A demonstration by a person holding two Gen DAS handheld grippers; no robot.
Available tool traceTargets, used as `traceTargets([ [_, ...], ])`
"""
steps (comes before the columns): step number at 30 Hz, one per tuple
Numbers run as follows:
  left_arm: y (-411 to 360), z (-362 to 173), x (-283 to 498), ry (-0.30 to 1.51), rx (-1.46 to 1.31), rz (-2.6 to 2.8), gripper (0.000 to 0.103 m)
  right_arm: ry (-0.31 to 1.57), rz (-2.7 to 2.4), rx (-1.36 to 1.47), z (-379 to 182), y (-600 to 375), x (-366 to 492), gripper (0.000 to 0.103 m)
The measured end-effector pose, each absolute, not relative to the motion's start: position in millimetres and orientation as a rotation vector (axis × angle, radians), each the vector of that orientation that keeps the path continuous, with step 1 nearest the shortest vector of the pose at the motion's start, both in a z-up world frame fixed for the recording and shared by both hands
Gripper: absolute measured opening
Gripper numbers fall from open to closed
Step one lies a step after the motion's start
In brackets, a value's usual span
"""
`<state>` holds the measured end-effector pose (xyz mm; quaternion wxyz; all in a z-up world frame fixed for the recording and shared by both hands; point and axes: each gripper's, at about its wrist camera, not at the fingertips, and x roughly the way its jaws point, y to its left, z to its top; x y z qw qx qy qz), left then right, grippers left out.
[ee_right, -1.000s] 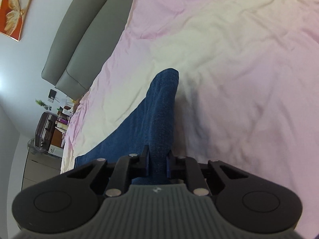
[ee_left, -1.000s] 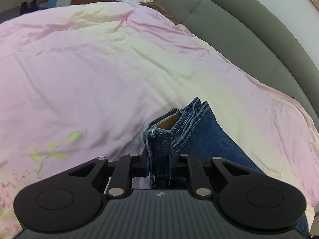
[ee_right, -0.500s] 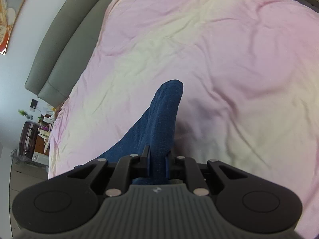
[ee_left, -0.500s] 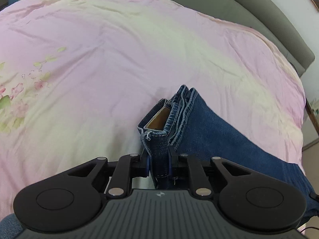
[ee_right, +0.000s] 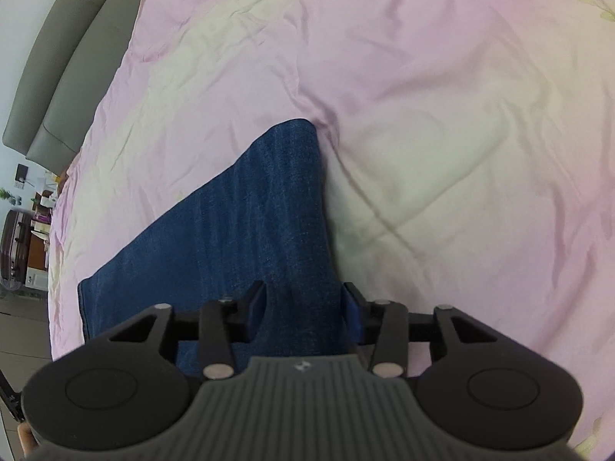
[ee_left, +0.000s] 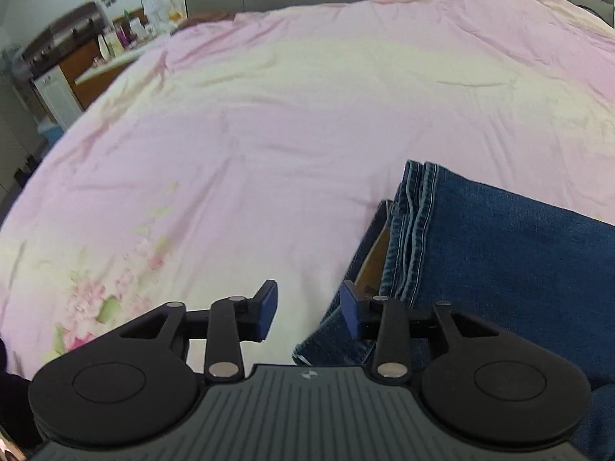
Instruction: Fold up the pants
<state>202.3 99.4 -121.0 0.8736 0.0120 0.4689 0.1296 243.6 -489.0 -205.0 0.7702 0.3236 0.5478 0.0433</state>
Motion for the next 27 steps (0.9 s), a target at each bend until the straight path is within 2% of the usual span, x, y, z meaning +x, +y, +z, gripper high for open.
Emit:
traceTargets([
  [1,95,-117,202,0.968,0.014,0.225,0.044,1.191,0.088,0.686,-205,-492,247,0.051],
  [4,71,-111,207,0.986,-0.053,0.016,0.044,1.190,0.084,0.660,-207,-501,258,0.051],
  [7,29,-115,215,1.016,0.013,-0.126,0.044,1.212,0.124,0.691,-216,-506,270,0.051],
  [11,-28,-133,220,1.054,0.099,-0.350,0.044,1.245,0.160,0.682,-223,-506,281,0.045],
  [15,-78,-157,224,1.107,0.161,-0.526,0.032,1.262,0.192,0.667,-225,-505,289,0.045],
  [18,-111,-172,224,1.107,0.314,-0.639,0.024,1.267,0.214,0.663,-229,-504,293,0.045],
  [22,-135,-191,218,1.118,0.522,-0.736,0.015,1.270,0.240,0.683,-235,-505,291,0.036],
  [27,-159,-212,219,1.129,0.714,-0.793,0.015,1.276,0.275,0.753,-250,-507,290,0.024],
])
